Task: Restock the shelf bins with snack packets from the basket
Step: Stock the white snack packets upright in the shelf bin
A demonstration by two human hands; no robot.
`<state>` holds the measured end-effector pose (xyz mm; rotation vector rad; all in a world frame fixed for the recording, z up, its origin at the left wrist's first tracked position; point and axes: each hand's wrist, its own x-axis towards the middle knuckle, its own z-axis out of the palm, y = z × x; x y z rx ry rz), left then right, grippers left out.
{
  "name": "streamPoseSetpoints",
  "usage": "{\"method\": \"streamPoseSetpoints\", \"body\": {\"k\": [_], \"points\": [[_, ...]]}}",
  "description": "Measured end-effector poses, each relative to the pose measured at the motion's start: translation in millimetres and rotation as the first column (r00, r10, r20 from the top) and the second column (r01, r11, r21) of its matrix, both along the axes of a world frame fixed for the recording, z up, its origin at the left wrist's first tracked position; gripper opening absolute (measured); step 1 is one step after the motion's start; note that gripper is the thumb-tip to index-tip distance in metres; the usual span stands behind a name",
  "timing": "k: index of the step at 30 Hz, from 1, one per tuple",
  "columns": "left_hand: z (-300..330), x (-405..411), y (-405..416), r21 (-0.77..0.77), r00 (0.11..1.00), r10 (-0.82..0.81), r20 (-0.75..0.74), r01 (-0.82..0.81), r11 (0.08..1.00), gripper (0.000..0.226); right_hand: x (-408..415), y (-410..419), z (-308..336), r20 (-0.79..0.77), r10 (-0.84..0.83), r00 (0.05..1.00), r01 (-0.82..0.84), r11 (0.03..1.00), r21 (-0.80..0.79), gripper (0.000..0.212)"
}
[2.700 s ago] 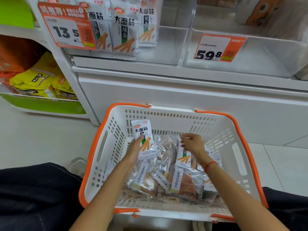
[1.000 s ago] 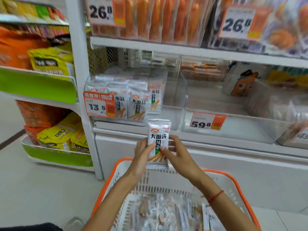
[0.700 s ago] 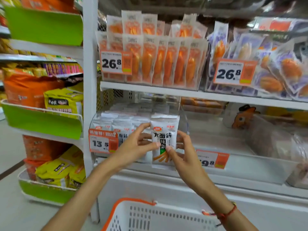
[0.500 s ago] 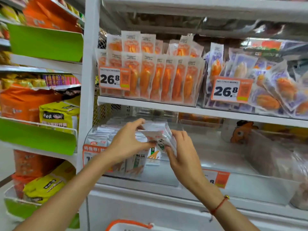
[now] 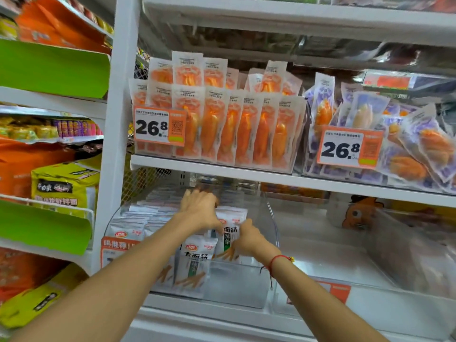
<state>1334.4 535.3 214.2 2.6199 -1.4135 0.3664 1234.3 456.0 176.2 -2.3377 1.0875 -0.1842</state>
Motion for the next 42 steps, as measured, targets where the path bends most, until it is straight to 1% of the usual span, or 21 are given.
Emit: {"method": "streamPoseSetpoints", "body": {"k": [3, 6, 8, 11, 14, 17, 18, 19, 21, 22, 23, 25, 26, 27, 29, 31, 33, 36, 39, 40, 42], "points": [[-5.8, 7.3, -9.9, 0.082, 0.999, 0.025, -0.038, -0.022, 0.996, 0.072, 13.6, -8.6, -11.8, -0.068, -0.039, 0.997, 0.041, 0.998, 0.038, 0.071], [-9.4, 13.4, -14.0, 0.143, 0.999, 0.045, -0.031, -0.040, 0.989, 0.073, 26.0, -12.7, -23.5, -0.064, -0.053, 0.997, 0.056, 0.997, 0.047, 0.059], [-10.2, 18.1, -14.7, 0.157, 0.999, 0.046, -0.025, -0.041, 0.987, 0.075, 30.3, -13.8, -25.5, -0.057, -0.065, 0.996, 0.066, 0.998, 0.016, 0.052], [-8.6, 19.8, -15.6, 0.146, 1.000, -0.007, -0.009, 0.008, 0.989, 0.070, 34.4, -15.7, -27.7, -0.058, -0.081, 0.995, 0.080, 0.997, -0.012, 0.053], [-7.1, 12.3, -16.8, 0.137, 1.000, -0.018, 0.016, 0.015, 0.991, 0.064, 33.6, -12.3, -29.0, 0.004, -0.113, 0.994, 0.112, 0.990, 0.085, 0.057], [-6.0, 4.4, -14.8, 0.127, 0.999, 0.008, 0.042, -0.013, 0.992, 0.060, 29.0, -10.5, -27.0, 0.085, -0.182, 0.980, 0.159, 0.961, 0.225, 0.071], [-6.5, 2.9, -14.0, 0.121, 0.998, 0.010, 0.056, -0.016, 0.992, 0.060, 26.0, -8.7, -24.2, 0.111, -0.191, 0.975, 0.156, 0.950, 0.270, 0.069], [-7.3, 2.4, -13.3, 0.114, 0.997, 0.004, 0.073, -0.012, 0.993, 0.062, 22.5, -7.5, -22.7, 0.125, -0.172, 0.977, 0.131, 0.949, 0.286, 0.062], [-9.5, 3.1, -13.0, 0.088, 0.993, -0.025, 0.113, 0.015, 0.996, 0.066, 15.0, -3.5, -18.3, 0.058, -0.037, 0.998, 0.024, 0.978, 0.207, 0.038], [-10.1, 3.2, -12.8, 0.076, 0.990, -0.046, 0.133, 0.036, 0.997, 0.063, 11.2, -0.8, -16.0, 0.010, 0.035, 0.999, -0.037, 0.985, 0.168, 0.026], [-9.9, 3.3, -12.4, 0.073, 0.987, -0.076, 0.141, 0.067, 0.995, 0.054, 7.6, 1.5, -13.8, -0.017, 0.095, 0.995, -0.092, 0.987, 0.133, 0.022], [-7.7, 3.5, -10.0, 0.096, 0.983, -0.153, 0.099, 0.144, 0.985, 0.027, 4.7, 2.5, -9.9, -0.050, 0.168, 0.985, -0.162, 0.982, 0.097, 0.032], [-5.8, 4.1, -8.6, 0.117, 0.980, -0.190, 0.059, 0.182, 0.976, 0.019, 4.7, 2.9, -7.5, -0.069, 0.188, 0.980, -0.182, 0.980, 0.084, 0.036], [-3.1, 4.5, -7.1, 0.153, 0.976, -0.219, 0.020, 0.213, 0.965, 0.018, 4.0, 3.9, -4.4, -0.087, 0.209, 0.974, -0.203, 0.977, 0.072, 0.037], [2.4, 4.3, -4.8, 0.263, 0.971, -0.239, -0.003, 0.231, 0.937, 0.027, 4.1, 3.3, -1.7, -0.128, 0.240, 0.962, -0.234, 0.970, 0.065, 0.039], [3.9, 4.1, -7.1, 0.362, 0.972, -0.232, 0.019, 0.210, 0.908, 0.031, 3.7, 4.9, -0.8, -0.176, 0.261, 0.949, -0.256, 0.965, 0.050, 0.039], [1.2, 3.0, -11.0, 0.424, 0.976, -0.212, 0.044, 0.174, 0.889, 0.033, 3.2, 9.0, -1.3, -0.260, 0.282, 0.924, -0.290, 0.957, 0.008, 0.038], [-0.3, -3.4, -12.8, 0.459, 0.982, -0.177, 0.064, 0.129, 0.879, 0.041, -0.1, 12.8, 0.0, -0.320, 0.310, 0.895, -0.327, 0.945, 0.000, 0.040], [3.6, -5.6, -6.3, 0.509, 0.990, -0.132, -0.048, 0.138, 0.850, 0.049, -11.6, 16.5, 8.1, -0.405, 0.373, 0.835, -0.419, 0.907, -0.028, 0.045], [4.4, -3.4, -3.6, 0.498, 0.989, -0.115, -0.096, 0.147, 0.854, 0.052, -15.6, 16.8, 9.8, -0.409, 0.388, 0.826, -0.433, 0.901, -0.021, 0.047], [7.3, -3.5, 6.0, 0.433, 0.983, -0.107, -0.150, 0.163, 0.887, 0.055, -22.7, 16.5, 11.2, -0.388, 0.382, 0.839, -0.437, 0.897, -0.061, 0.048]]}}
